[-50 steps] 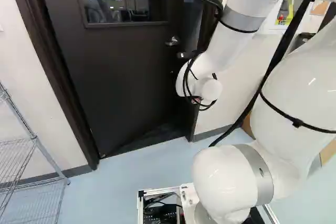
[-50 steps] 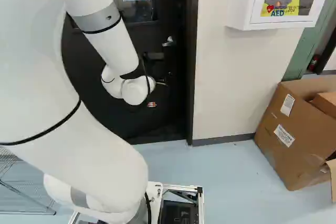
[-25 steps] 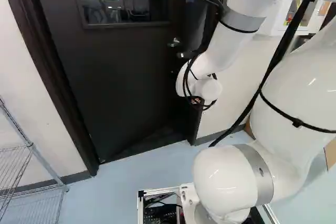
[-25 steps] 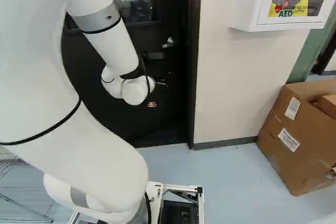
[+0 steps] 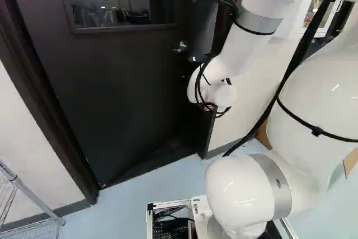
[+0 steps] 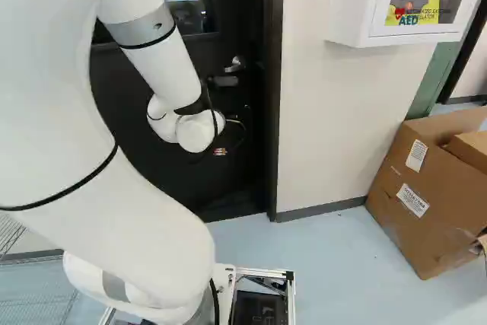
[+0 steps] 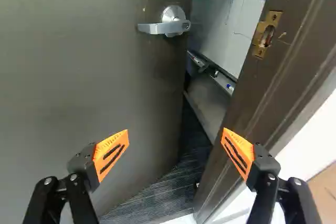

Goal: Open the door and move inside

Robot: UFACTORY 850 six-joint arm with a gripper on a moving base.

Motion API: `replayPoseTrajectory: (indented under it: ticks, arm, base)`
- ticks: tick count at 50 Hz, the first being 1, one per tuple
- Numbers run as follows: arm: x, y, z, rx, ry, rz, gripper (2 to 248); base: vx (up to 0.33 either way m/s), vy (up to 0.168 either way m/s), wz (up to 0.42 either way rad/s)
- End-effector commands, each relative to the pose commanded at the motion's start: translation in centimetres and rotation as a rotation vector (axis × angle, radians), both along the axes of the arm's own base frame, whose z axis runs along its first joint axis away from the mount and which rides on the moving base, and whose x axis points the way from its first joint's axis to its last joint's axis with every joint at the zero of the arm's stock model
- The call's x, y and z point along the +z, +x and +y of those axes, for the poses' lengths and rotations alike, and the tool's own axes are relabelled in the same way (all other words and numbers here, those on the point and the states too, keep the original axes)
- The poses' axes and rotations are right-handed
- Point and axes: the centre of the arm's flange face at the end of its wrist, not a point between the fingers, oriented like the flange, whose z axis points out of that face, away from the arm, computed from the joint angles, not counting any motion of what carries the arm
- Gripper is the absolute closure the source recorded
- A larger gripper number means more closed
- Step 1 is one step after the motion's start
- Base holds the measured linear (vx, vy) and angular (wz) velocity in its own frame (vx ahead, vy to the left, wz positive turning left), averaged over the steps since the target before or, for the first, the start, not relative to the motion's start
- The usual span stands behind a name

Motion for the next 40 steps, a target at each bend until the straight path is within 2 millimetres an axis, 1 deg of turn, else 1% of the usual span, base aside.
replayPoseTrajectory:
  ticks: [22, 40]
  arm:
    - [0.00, 0.00, 0.00, 0.000, 0.000, 0.000, 3]
    - [0.00, 0.00, 0.00, 0.000, 0.000, 0.000, 3]
  base:
    - [0.120, 0.089, -0.023]
    - [0.112, 0.115, -0.024]
